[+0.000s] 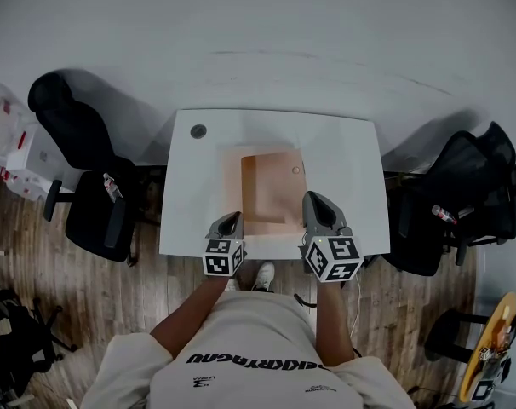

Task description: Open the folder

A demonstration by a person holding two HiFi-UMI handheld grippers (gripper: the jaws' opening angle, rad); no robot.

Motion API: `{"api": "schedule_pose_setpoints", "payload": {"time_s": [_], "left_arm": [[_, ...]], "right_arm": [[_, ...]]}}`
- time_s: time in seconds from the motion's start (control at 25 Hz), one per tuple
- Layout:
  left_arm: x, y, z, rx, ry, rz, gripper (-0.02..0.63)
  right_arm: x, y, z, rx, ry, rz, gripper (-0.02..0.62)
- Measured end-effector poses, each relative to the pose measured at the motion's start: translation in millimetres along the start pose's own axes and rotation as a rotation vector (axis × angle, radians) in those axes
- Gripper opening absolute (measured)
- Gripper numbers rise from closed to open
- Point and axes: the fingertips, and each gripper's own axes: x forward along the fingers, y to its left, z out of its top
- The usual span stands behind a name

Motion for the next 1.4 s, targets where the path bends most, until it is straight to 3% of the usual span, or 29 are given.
{"api": "schedule_pose_setpoints", "payload": {"time_s": [0.6, 1.4], "left_arm": [[-14, -6, 21, -0.007, -0.063, 0.0, -0.002], [-29, -17, 43, 0.032, -0.146, -0.004, -0.002]], "right_arm": [[-2, 37, -10, 0.048, -0.076, 0.094, 0.002], [1, 54, -56, -0.025, -0.049, 0.099, -0.006]]}}
